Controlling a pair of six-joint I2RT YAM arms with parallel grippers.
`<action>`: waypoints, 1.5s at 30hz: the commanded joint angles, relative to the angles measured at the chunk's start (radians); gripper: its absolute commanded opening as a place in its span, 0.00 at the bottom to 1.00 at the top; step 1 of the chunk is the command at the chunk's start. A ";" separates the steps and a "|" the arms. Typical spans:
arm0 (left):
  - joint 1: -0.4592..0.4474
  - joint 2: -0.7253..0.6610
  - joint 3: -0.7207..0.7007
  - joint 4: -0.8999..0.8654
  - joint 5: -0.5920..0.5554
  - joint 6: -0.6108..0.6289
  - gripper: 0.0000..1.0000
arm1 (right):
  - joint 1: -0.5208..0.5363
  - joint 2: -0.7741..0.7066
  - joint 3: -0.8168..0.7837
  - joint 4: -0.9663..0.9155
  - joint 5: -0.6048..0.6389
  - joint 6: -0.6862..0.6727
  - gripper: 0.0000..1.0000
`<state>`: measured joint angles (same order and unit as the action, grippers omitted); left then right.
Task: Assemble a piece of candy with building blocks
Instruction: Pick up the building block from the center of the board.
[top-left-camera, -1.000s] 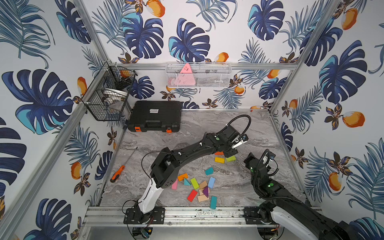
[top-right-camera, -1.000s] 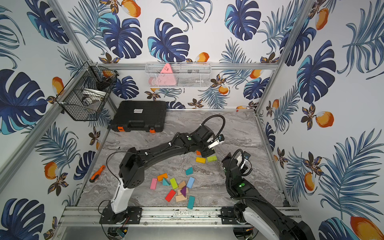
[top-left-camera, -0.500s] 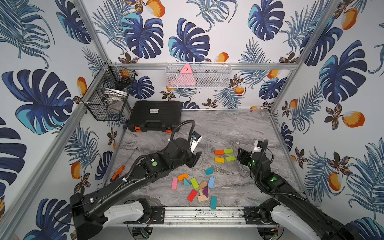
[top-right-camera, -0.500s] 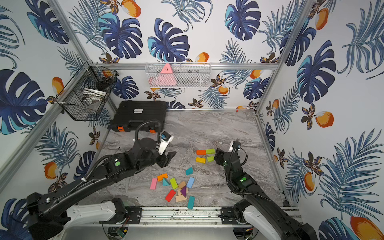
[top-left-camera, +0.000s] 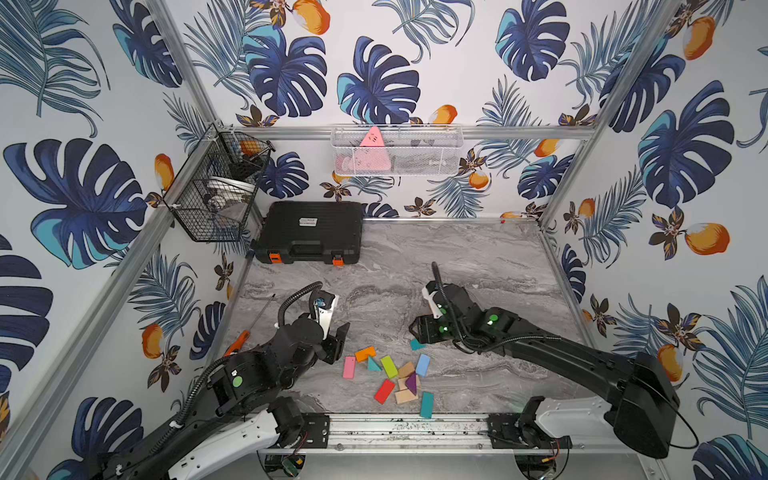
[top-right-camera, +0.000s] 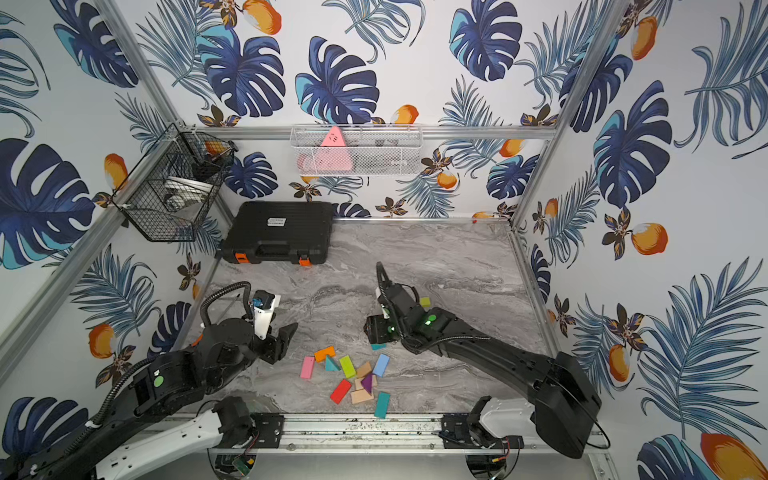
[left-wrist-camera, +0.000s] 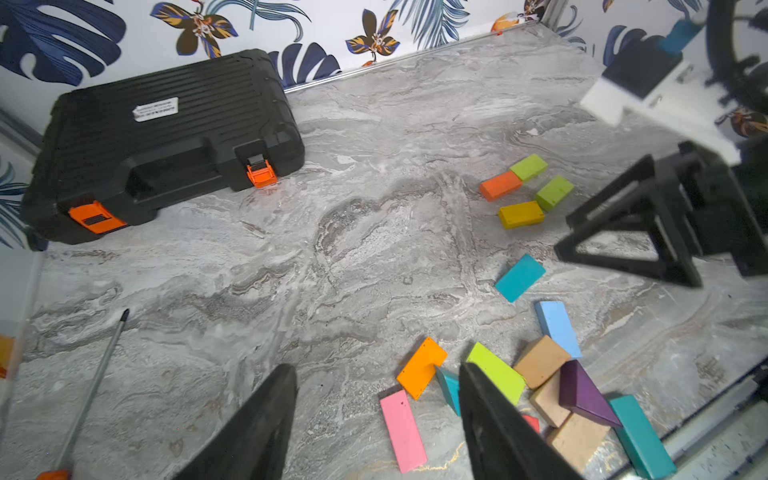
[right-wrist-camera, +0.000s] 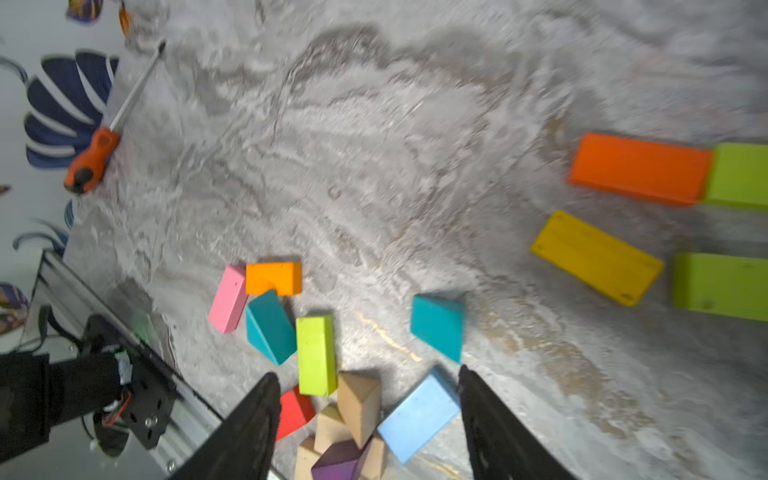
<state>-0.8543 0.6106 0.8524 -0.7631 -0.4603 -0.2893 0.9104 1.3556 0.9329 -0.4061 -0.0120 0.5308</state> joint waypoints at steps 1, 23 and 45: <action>0.001 -0.003 0.013 -0.023 -0.069 -0.025 0.66 | 0.059 0.076 0.042 -0.062 0.019 0.037 0.71; 0.001 -0.027 0.007 -0.033 -0.110 -0.049 0.66 | 0.261 0.449 0.222 -0.103 0.095 0.035 0.69; 0.003 -0.019 0.002 -0.030 -0.094 -0.049 0.66 | 0.274 0.542 0.225 -0.091 0.141 0.044 0.50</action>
<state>-0.8532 0.5903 0.8532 -0.8017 -0.5529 -0.3229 1.1839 1.8782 1.1622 -0.4923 0.1364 0.5636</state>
